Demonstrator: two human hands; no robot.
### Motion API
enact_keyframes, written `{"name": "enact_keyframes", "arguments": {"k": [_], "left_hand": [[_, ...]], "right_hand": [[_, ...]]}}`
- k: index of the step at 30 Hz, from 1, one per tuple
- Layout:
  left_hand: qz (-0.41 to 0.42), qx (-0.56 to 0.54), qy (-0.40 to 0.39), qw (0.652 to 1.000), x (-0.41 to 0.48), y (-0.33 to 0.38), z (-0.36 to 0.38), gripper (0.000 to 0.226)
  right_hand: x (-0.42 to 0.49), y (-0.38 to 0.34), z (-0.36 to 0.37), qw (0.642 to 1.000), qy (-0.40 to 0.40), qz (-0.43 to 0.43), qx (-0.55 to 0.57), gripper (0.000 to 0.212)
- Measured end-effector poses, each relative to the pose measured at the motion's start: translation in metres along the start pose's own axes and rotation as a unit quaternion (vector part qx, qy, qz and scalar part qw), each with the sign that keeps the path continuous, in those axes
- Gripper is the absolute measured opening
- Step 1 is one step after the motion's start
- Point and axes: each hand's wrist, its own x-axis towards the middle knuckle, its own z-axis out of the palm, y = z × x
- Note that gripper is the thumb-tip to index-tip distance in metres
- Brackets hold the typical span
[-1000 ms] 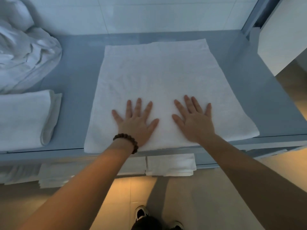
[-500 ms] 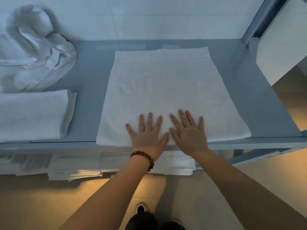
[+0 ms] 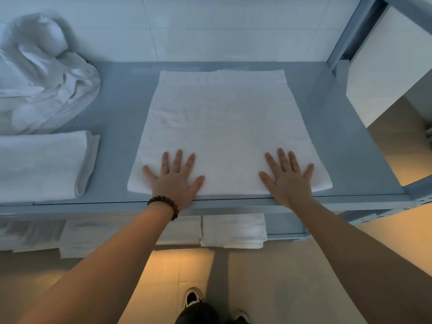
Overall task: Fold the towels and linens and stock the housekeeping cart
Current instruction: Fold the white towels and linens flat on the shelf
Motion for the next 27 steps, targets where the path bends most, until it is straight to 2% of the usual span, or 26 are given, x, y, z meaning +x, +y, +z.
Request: {"name": "enact_keyframes", "arguments": {"k": [5,9,17,19,24,25,27], "left_hand": [[-0.049,-0.007,0.007,0.999,-0.02,-0.032,0.008,0.077],[-0.069,-0.019,-0.01,0.997,-0.027,-0.029,0.004,0.081],[0.018,0.01,-0.037,0.999,-0.053,-0.035,0.014,0.088],[0.035,0.032,-0.038,0.998,-0.057,-0.04,0.014,0.088],[0.053,0.067,-0.018,0.996,-0.074,-0.043,0.014,0.076],[0.053,0.073,-0.008,0.996,-0.079,-0.042,0.013,0.079],[0.053,0.072,0.013,0.996,-0.089,-0.04,0.01,0.092]], "right_hand": [[-0.016,0.02,0.008,0.999,0.016,0.052,-0.003,0.068],[-0.019,0.017,0.004,0.999,0.005,0.051,0.012,0.068],[-0.064,0.027,0.014,0.99,0.053,-0.128,-0.008,0.077],[-0.074,0.038,0.016,0.987,0.081,-0.141,0.012,0.073],[-0.084,0.052,0.017,0.969,0.181,-0.16,0.052,0.042],[-0.085,0.053,0.017,0.966,0.198,-0.159,0.055,0.04],[-0.089,0.054,0.016,0.964,0.21,-0.147,0.068,0.051]]}}
